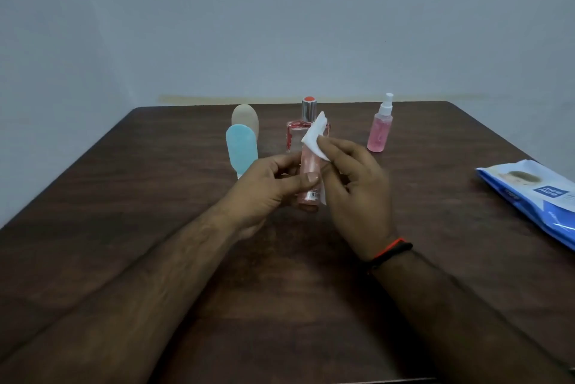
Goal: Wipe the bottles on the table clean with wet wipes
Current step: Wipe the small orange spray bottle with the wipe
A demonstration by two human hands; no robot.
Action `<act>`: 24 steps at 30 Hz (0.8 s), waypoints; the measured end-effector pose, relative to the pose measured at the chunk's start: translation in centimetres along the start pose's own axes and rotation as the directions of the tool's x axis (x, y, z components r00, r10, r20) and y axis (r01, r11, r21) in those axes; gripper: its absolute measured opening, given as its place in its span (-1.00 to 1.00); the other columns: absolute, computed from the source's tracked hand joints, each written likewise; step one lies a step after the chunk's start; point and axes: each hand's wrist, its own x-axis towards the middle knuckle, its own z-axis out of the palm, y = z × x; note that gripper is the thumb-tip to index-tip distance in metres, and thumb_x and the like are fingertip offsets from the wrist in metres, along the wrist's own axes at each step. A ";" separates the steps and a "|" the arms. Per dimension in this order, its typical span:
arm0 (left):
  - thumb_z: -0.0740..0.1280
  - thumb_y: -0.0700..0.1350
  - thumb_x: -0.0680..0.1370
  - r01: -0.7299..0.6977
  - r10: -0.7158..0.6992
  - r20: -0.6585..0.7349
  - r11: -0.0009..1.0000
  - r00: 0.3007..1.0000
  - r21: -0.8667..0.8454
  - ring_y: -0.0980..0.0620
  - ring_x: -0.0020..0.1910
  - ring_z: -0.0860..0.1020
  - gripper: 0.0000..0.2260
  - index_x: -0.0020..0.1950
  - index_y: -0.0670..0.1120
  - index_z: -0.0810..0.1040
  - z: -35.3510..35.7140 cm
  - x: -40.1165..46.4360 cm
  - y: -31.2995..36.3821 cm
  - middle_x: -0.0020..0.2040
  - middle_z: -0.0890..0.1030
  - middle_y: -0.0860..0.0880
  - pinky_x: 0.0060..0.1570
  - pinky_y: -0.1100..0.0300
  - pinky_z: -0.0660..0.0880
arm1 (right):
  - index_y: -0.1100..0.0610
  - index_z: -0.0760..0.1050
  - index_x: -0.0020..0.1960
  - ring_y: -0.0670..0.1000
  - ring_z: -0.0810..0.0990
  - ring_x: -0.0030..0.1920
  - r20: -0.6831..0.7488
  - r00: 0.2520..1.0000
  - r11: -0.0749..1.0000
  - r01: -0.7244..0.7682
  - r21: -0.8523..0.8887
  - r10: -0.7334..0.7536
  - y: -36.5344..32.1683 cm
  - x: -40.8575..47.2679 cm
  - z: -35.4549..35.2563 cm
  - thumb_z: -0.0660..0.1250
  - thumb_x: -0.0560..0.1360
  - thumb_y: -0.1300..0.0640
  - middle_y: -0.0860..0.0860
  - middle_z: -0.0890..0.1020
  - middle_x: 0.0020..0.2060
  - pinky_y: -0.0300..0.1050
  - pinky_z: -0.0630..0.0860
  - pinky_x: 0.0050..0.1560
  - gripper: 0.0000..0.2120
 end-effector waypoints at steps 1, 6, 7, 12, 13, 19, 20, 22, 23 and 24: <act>0.42 -0.24 0.51 -0.003 0.003 -0.004 1.000 1.000 0.013 -0.09 0.12 0.66 -0.64 0.31 -0.13 0.57 0.0 0.0 -0.1 0.14 0.67 -0.14 0.04 -0.03 0.63 | 0.17 0.58 0.27 -0.07 0.55 0.17 0.014 0.999 0.999 0.040 -0.034 -0.040 0.2 -0.1 0.0 0.28 0.53 0.33 0.08 0.60 0.15 -0.27 0.50 0.19 -0.66; 0.38 -0.29 0.53 -0.036 0.036 -0.034 0.999 0.999 0.012 -0.08 0.13 0.66 -0.66 0.31 -0.14 0.56 -0.3 -0.1 -0.2 0.14 0.68 -0.13 0.06 0.01 0.63 | 0.17 0.66 0.13 -0.10 0.55 -0.05 0.089 0.988 0.988 0.133 -0.080 -0.125 0.6 -0.6 -0.4 0.27 0.52 0.24 0.06 0.60 -0.05 -0.32 0.51 -0.02 -0.74; 0.38 -0.31 0.53 -0.036 0.037 -0.035 0.999 0.999 0.015 -0.06 0.14 0.66 -0.64 0.32 -0.12 0.56 -0.4 -0.1 -0.3 0.14 0.69 -0.09 0.08 0.04 0.63 | 0.17 0.68 0.08 -0.12 0.56 -0.09 0.096 0.988 0.989 0.130 -0.064 -0.123 0.5 -0.7 -0.6 0.26 0.50 0.22 0.04 0.61 -0.09 -0.35 0.50 -0.06 -0.74; 0.42 -0.28 0.47 -0.024 0.024 -0.009 0.999 1.000 -0.023 -0.03 0.10 0.66 -0.57 0.34 -0.14 0.54 -0.6 0.0 -0.5 0.09 0.70 -0.07 0.13 0.04 0.60 | 0.00 0.68 -0.14 -0.15 0.60 -0.10 -0.077 0.964 0.961 -0.242 0.131 0.253 0.6 0.2 -1.7 0.29 0.45 0.34 -0.05 0.67 -0.14 -0.30 0.50 -0.05 -0.71; 0.44 -0.25 0.44 -0.025 0.025 -0.008 0.999 1.000 -0.025 -0.03 0.09 0.66 -0.55 0.34 -0.12 0.55 -0.6 0.0 -0.4 0.09 0.70 -0.06 0.13 0.04 0.61 | -0.01 0.68 -0.13 -0.14 0.61 -0.07 -0.120 0.944 0.942 -0.283 0.178 0.306 0.8 0.4 -1.9 0.30 0.47 0.37 -0.06 0.67 -0.11 -0.22 0.53 -0.02 -0.69; 0.43 -0.26 0.48 -0.063 0.064 0.018 0.997 0.998 -0.046 -0.07 0.13 0.65 -0.54 0.38 -0.13 0.51 -0.1 0.1 -0.5 0.14 0.67 -0.11 0.12 -0.01 0.61 | 0.16 0.69 0.05 -0.11 0.60 0.13 0.013 0.975 0.932 -0.215 0.292 0.221 -0.2 0.3 -1.2 0.38 0.53 0.16 0.02 0.62 0.09 -0.27 0.55 0.06 -0.84; 0.41 -0.28 0.51 -0.067 0.068 0.019 0.997 0.998 -0.037 -0.07 0.14 0.65 -0.55 0.40 -0.12 0.51 -0.1 0.1 -0.5 0.15 0.66 -0.11 0.11 -0.02 0.61 | 0.18 0.69 0.05 -0.10 0.61 0.13 0.007 0.980 0.943 -0.192 0.273 0.198 -0.1 0.2 -1.0 0.40 0.52 0.13 0.02 0.63 0.08 -0.24 0.56 0.08 -0.83; 0.39 -0.30 0.52 -0.073 0.073 0.023 0.997 0.997 -0.021 -0.08 0.16 0.64 -0.55 0.41 -0.11 0.49 0.0 0.1 -0.5 0.16 0.66 -0.12 0.11 -0.03 0.61 | 0.18 0.68 0.00 -0.13 0.63 0.08 -0.048 0.990 0.979 -0.120 0.167 0.130 0.1 0.3 -1.0 0.45 0.49 0.19 0.00 0.67 0.01 -0.23 0.57 0.08 -0.88; 0.39 -0.31 0.52 -0.073 0.074 0.022 0.997 0.997 -0.017 -0.08 0.15 0.64 -0.55 0.41 -0.10 0.49 0.0 0.0 -0.4 0.16 0.66 -0.12 0.11 -0.03 0.62 | 0.17 0.67 -0.02 -0.15 0.63 0.04 -0.059 0.994 0.990 -0.090 0.112 0.096 0.2 0.3 -1.0 0.46 0.47 0.23 -0.02 0.68 -0.03 -0.22 0.57 0.07 -0.90; 0.38 -0.31 0.52 -0.077 0.078 0.020 0.997 0.997 -0.017 -0.09 0.15 0.65 -0.55 0.40 -0.11 0.49 0.0 0.0 -0.4 0.15 0.66 -0.12 0.09 -0.03 0.62 | 0.15 0.66 -0.02 -0.16 0.62 0.02 -0.055 0.996 0.994 -0.072 0.077 0.076 0.3 0.2 -1.2 0.46 0.46 0.26 -0.04 0.67 -0.06 -0.22 0.58 0.06 -0.89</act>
